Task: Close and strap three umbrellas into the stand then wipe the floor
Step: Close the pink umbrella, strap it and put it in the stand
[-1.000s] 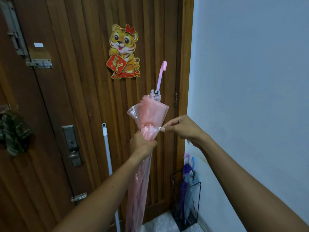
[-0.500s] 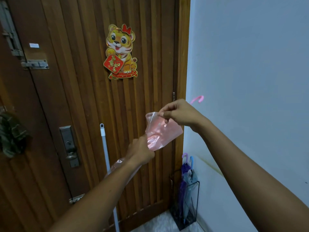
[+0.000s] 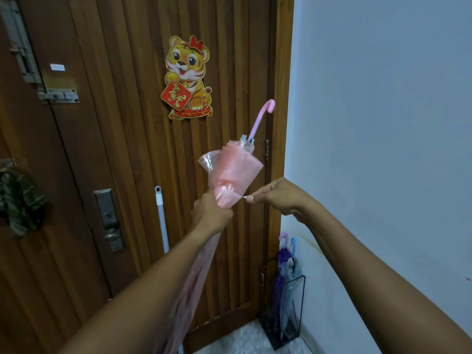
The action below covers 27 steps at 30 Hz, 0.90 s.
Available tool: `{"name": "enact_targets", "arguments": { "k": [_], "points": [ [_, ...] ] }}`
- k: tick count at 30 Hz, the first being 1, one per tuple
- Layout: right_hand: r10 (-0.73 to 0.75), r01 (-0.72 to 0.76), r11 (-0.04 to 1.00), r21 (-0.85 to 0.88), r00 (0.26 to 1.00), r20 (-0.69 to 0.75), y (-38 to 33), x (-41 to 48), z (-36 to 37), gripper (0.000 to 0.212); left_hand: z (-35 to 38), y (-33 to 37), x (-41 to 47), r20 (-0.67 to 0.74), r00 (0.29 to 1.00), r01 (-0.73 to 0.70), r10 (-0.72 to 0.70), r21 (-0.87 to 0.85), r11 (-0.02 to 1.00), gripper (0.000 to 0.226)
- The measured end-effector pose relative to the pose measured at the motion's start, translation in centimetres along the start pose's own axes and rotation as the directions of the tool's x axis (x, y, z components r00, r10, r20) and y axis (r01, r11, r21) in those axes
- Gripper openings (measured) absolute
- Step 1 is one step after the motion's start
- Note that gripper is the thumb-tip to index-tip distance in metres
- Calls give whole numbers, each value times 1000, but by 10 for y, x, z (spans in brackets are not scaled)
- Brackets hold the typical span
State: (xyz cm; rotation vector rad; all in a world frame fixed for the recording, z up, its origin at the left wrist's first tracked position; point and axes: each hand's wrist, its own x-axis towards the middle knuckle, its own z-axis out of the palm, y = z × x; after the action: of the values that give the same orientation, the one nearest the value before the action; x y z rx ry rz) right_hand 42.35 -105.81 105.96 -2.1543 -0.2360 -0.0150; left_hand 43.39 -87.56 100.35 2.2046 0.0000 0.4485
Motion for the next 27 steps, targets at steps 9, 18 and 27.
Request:
{"name": "enact_targets", "arguments": {
  "k": [9, 18, 27],
  "points": [
    [-18, 33, 966, 258, 998, -59, 18, 0, 11, 15, -12, 11, -7, 135, 991, 48, -13, -261, 964, 20],
    [-109, 53, 908, 416, 987, 114, 21, 4, 0, 12, -11, 14, -5, 125, 992, 26, 5, -247, 969, 21],
    [-109, 68, 957, 281, 985, 134, 13, 0, -1, 32, -2, 17, -2, 36, 999, 18, -11, -191, 981, 24]
  ]
}}
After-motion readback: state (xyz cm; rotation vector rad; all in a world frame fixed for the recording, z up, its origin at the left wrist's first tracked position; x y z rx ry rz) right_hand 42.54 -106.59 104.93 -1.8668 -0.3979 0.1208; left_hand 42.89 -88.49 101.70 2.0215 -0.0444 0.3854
